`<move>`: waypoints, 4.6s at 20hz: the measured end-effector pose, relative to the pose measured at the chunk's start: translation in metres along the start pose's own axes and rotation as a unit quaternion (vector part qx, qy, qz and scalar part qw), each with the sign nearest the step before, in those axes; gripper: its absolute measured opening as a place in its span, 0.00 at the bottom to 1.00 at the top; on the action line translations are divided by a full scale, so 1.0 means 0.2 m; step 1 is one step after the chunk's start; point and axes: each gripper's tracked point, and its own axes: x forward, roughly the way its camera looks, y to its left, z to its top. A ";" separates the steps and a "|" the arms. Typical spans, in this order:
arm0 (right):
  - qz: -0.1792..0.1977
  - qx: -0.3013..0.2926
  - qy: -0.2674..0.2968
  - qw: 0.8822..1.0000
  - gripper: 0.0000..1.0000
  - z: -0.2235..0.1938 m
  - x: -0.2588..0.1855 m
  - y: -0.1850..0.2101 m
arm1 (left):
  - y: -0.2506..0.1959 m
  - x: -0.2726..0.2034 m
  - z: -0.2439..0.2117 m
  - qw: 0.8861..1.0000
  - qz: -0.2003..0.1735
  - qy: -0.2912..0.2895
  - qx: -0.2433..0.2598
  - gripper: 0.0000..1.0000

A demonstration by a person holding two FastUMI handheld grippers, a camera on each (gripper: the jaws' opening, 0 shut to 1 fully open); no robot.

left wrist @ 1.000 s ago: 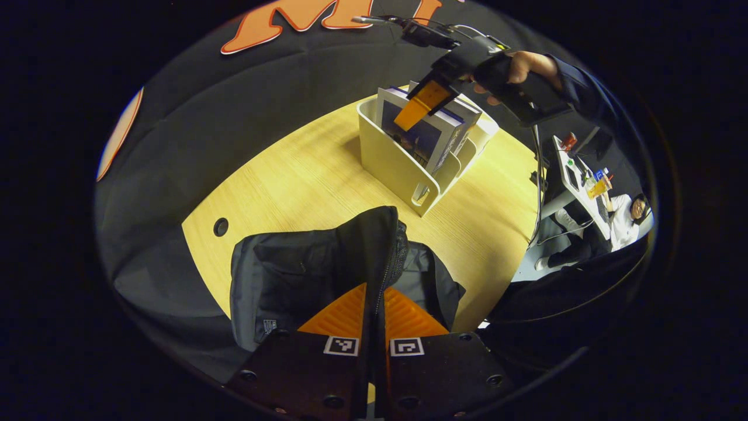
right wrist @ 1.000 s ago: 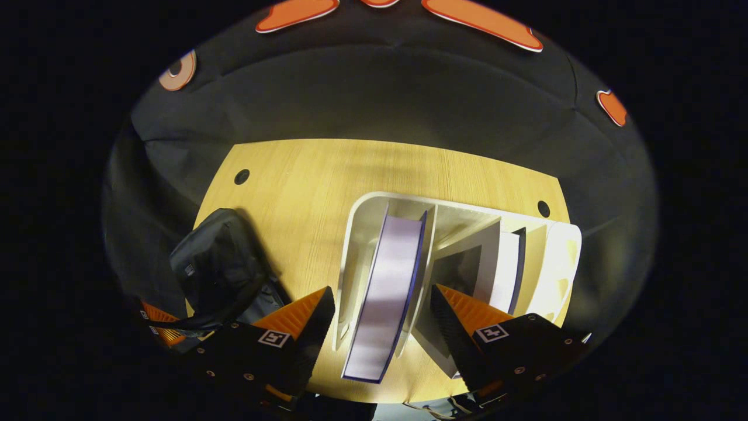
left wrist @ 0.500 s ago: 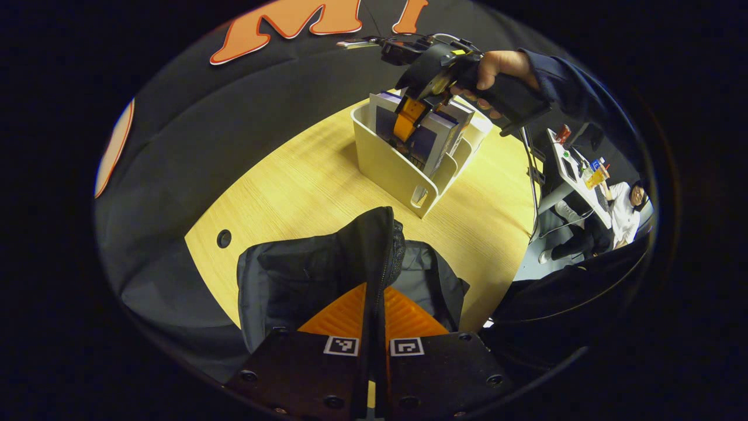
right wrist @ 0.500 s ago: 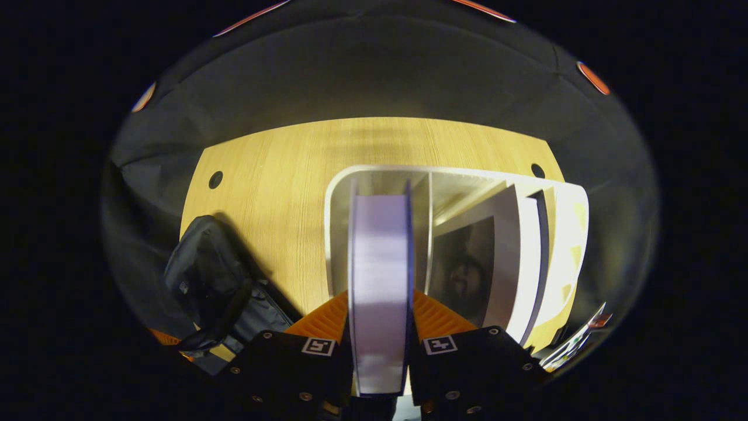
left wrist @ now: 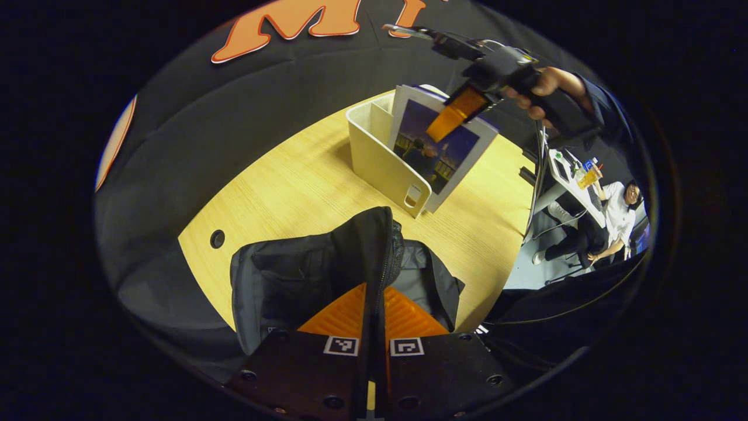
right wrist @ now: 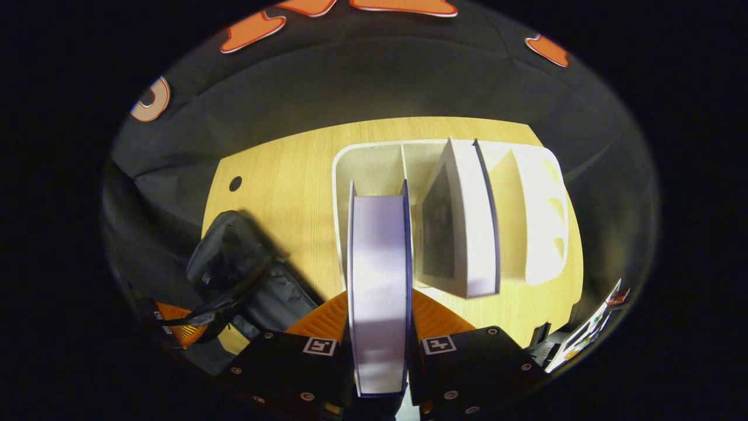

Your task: Open the schoolbag, grab two books from the bookshelf and put them into the schoolbag.

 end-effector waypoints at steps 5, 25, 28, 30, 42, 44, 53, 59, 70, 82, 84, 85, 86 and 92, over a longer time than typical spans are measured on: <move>0.030 0.030 -0.048 0.998 0.39 -0.17 -0.26 -0.06 | 0.01 -0.01 0.01 1.000 0.000 -0.002 0.008 0.06; 0.257 0.247 -0.123 0.926 0.36 -0.68 -0.36 0.06 | 0.01 -0.02 0.04 0.999 -0.001 -0.015 -0.036 0.04; 0.299 0.261 -0.123 0.910 0.36 -0.71 -0.28 0.22 | 0.01 -0.03 0.03 0.999 0.002 -0.014 -0.038 0.03; 0.313 0.270 -0.115 0.903 0.36 -0.72 -0.18 0.32 | -0.01 -0.04 0.03 0.999 0.003 -0.012 -0.034 0.03; 0.379 0.342 -0.123 0.851 0.36 -0.63 0.22 0.79 | -0.05 -0.07 0.07 0.998 0.006 -0.035 -0.049 0.02; 0.382 0.345 -0.130 0.848 0.35 -0.61 0.26 0.85 | -0.06 -0.07 0.08 0.998 0.003 -0.043 -0.053 0.02; 0.381 0.357 -0.161 0.838 0.35 -0.61 0.43 1.02 | -0.10 -0.06 0.10 0.996 -0.014 -0.058 -0.060 0.02; 0.347 0.312 -0.104 0.878 0.55 -0.72 0.48 1.13 | -0.12 -0.05 0.11 0.996 -0.019 -0.057 -0.071 0.03; 0.227 0.105 -0.054 0.967 0.98 -0.91 0.33 0.64 | -0.12 -0.06 0.12 0.993 0.007 -0.055 -0.104 0.03; 0.146 -0.018 -0.063 0.987 0.98 -0.57 -0.03 0.06 | -0.13 -0.05 0.12 0.989 0.027 -0.047 -0.135 0.02; 0.133 -0.031 -0.062 0.989 0.98 -0.49 -0.07 0.00 | -0.14 -0.06 0.12 0.989 0.028 -0.045 -0.141 0.03; 0.126 -0.038 -0.062 0.989 0.99 -0.44 -0.09 -0.04 | -0.14 -0.06 0.12 0.988 0.030 -0.045 -0.144 0.03; 0.119 -0.045 -0.064 0.990 0.99 -0.40 -0.10 -0.07 | -0.14 -0.05 0.12 0.988 0.031 -0.044 -0.147 0.02; 0.090 -0.070 -0.059 0.992 0.99 -0.12 -0.12 -0.24 | -0.14 -0.05 0.12 0.985 0.044 -0.038 -0.164 0.02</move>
